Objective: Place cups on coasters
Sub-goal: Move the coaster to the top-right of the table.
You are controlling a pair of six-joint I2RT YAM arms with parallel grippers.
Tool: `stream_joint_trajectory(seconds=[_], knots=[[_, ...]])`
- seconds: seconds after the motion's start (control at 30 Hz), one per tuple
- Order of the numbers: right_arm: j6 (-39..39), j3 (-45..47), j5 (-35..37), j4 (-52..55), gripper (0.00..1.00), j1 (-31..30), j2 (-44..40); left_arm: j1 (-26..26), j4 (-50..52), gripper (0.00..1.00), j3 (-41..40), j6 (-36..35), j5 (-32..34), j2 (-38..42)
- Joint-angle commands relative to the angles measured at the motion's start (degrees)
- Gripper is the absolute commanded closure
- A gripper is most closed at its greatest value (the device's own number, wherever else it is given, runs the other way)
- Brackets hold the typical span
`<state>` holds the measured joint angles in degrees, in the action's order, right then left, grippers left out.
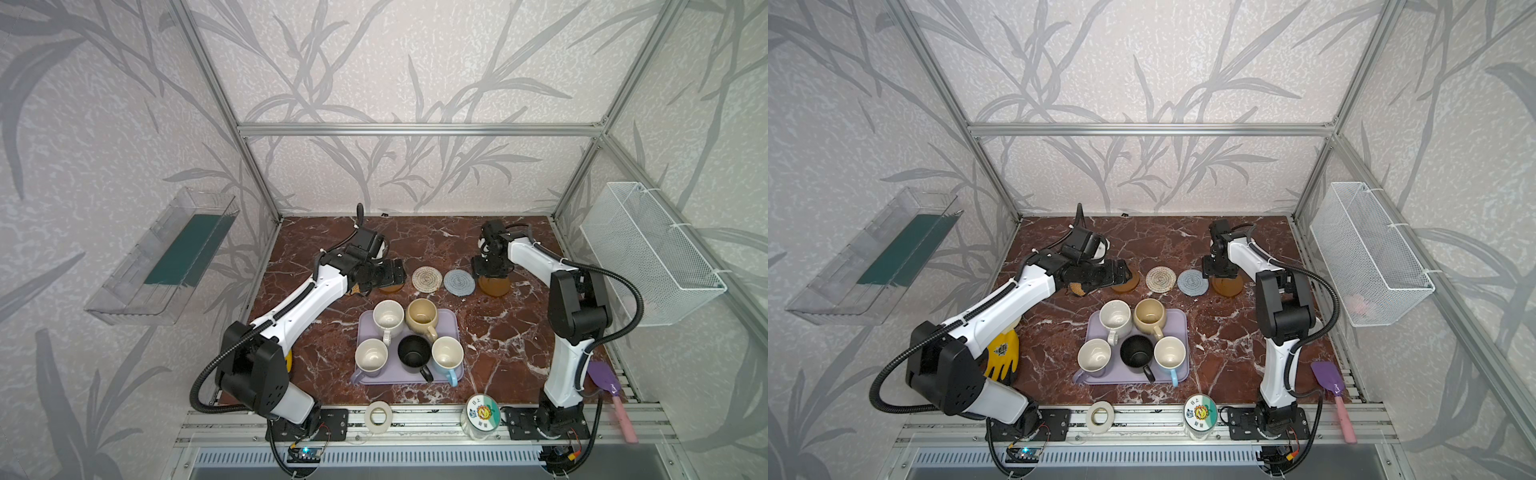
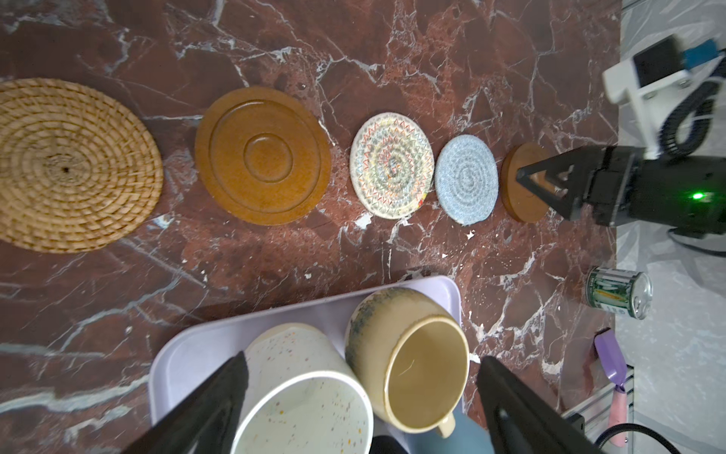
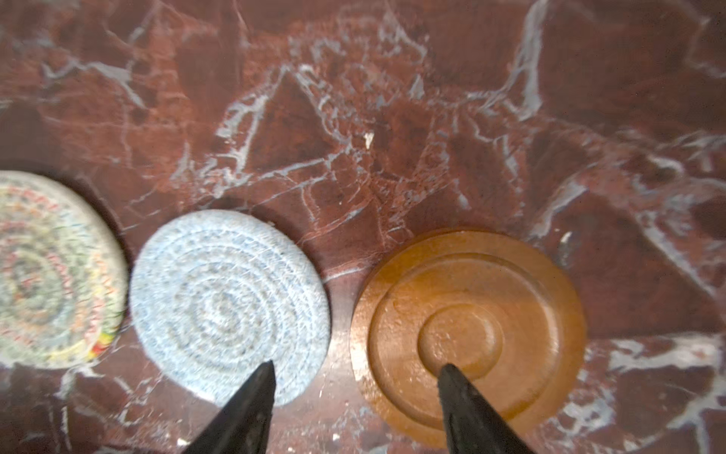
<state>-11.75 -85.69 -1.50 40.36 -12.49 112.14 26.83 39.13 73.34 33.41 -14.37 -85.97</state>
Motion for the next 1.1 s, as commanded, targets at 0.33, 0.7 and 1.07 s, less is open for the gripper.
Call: stream_joint_trajectory(seconds=[0.33,0.7,1.07], knots=[[2.1,3.6,-3.8,3.9,0.08,-3.9,-13.4,2.8,16.7,0.37,-2.6,0.0,4.7,7.8],[5.4,11.0,-10.7,3.4,0.01,-16.1,-28.4,8.6,19.0,0.52,-6.2,4.5,6.5,8.0],[5.7,19.7,-19.9,-3.9,0.00,-25.4,-35.2,12.9,17.6,0.58,-8.1,6.6,9.6,5.2]])
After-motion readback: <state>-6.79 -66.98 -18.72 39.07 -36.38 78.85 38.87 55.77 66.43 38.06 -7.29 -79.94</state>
